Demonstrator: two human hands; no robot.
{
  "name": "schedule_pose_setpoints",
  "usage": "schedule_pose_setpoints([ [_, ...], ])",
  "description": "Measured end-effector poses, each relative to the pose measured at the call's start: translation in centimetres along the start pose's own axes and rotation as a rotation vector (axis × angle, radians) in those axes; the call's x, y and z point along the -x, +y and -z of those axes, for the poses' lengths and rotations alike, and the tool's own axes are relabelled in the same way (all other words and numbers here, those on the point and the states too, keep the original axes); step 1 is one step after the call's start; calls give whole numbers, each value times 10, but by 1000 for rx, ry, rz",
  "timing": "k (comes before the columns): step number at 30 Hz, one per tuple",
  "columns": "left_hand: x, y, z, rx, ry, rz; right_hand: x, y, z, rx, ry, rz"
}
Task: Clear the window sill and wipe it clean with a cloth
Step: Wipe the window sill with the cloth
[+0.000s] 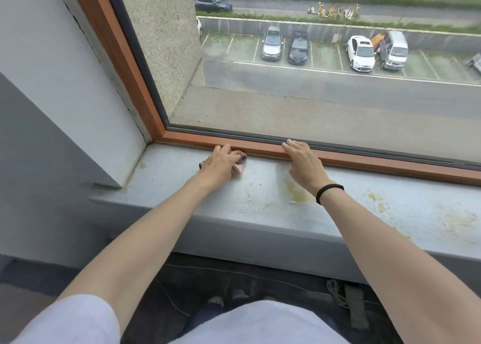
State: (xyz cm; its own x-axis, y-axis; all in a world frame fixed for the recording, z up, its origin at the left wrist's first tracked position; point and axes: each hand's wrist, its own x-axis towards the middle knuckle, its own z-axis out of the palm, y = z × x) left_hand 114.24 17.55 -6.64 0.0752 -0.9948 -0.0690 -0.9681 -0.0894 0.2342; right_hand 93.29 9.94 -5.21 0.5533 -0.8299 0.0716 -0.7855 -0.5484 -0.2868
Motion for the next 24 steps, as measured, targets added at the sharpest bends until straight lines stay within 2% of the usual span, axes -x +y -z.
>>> schedule_pose_setpoints([
  [4, 20, -3, -13, 93, -94, -268, 15, 9, 2, 38, -13, -23],
  [6, 8, -11, -9, 34, -73, -257, 20, 8, -1, 32, -33, -17],
  [10, -10, 8, 1, -9, 50, -76, 19, 7, -1, 53, -57, -8],
  [15, 14, 11, -15, 92, -94, -362, 24, 6, -3, 48, -80, -11],
  [17, -5, 1, -8, 59, -99, -295, 23, 3, 4, -5, -93, -74],
  [20, -24, 6, -3, 57, -5, -138, 20, 3, 11, 7, -168, -115],
  [21, -20, 12, -4, 71, -3, -157, 18, 4, 11, 10, -184, -121],
  [24, 17, 12, -18, 160, -92, -446, 16, 8, 9, -19, -216, -147],
])
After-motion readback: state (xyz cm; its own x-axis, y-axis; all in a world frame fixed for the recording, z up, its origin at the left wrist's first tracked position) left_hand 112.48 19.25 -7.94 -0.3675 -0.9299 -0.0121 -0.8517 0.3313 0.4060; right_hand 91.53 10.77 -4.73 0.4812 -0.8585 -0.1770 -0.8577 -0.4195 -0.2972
